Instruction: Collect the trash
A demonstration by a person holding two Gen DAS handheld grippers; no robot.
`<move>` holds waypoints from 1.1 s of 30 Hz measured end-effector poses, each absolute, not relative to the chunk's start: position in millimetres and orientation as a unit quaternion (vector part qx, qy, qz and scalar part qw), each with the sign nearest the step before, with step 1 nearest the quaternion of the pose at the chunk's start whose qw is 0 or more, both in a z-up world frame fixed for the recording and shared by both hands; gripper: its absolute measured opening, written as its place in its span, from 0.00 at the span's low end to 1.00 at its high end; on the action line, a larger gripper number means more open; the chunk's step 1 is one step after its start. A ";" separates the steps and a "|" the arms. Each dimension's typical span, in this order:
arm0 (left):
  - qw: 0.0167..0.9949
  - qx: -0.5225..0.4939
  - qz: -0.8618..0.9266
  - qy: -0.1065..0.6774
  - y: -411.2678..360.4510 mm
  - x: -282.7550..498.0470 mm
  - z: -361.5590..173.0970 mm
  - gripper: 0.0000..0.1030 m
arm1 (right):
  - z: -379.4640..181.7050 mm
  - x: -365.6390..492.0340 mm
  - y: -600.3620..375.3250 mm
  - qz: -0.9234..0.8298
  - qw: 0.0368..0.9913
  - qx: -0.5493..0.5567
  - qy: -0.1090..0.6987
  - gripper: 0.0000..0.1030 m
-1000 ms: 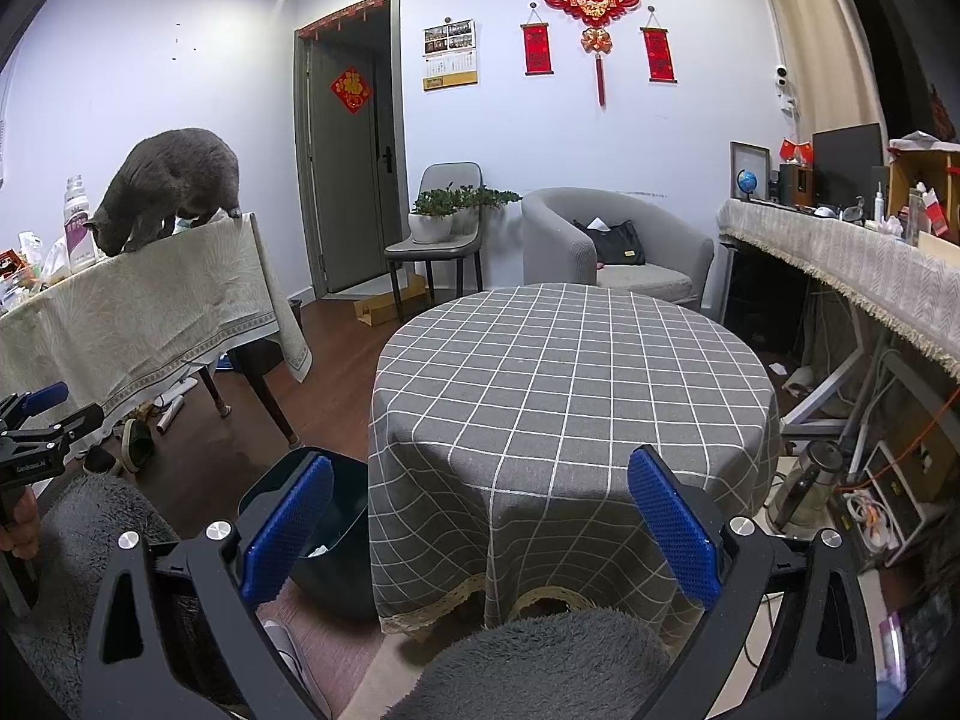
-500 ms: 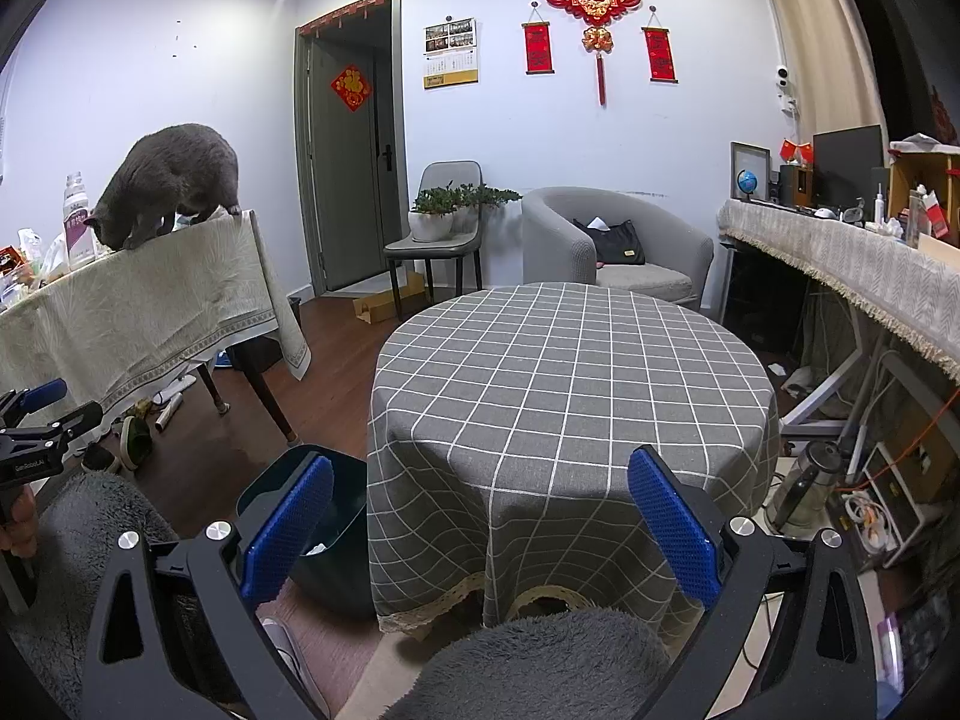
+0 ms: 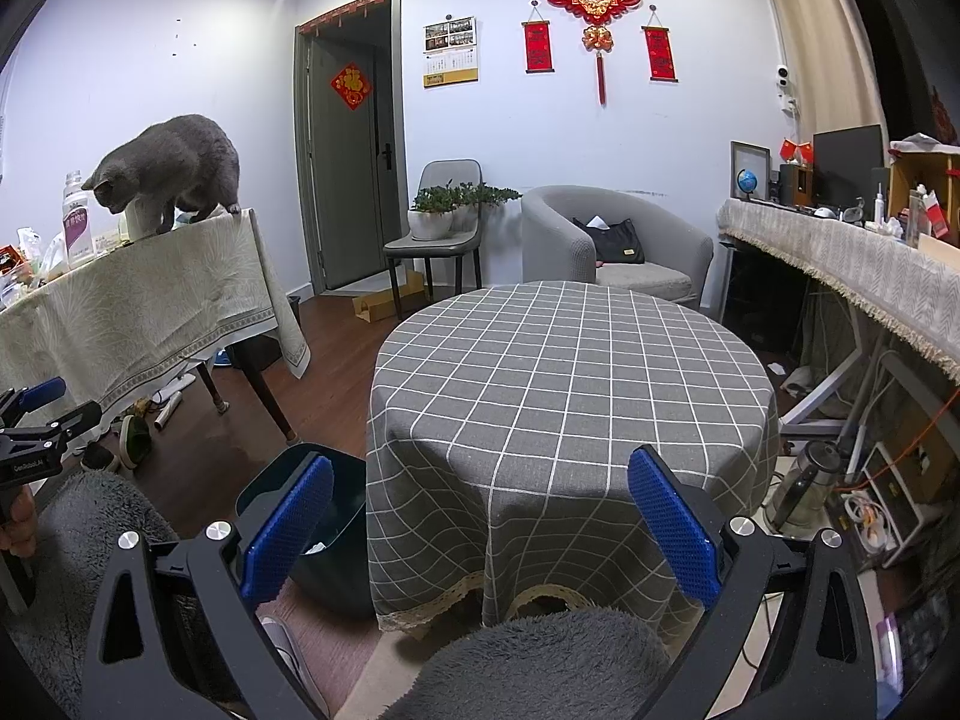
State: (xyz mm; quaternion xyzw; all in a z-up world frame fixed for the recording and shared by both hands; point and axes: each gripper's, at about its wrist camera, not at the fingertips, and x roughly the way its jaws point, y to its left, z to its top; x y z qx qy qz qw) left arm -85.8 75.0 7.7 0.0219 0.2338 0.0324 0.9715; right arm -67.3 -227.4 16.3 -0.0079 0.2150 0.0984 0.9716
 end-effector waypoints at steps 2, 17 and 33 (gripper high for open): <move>0.971 0.022 0.032 0.234 74.5 -85.8 7.7 0.97 | 16.3 -67.1 -227.5 0.098 0.972 -0.007 0.215 0.97; 0.972 0.023 0.032 0.233 73.9 -86.1 7.4 0.97 | 16.7 -67.1 -228.7 0.099 0.971 -0.008 0.216 0.97; 0.971 0.023 0.030 0.238 76.5 -84.5 6.9 0.97 | 18.0 -67.0 -229.2 0.099 0.971 -0.009 0.216 0.97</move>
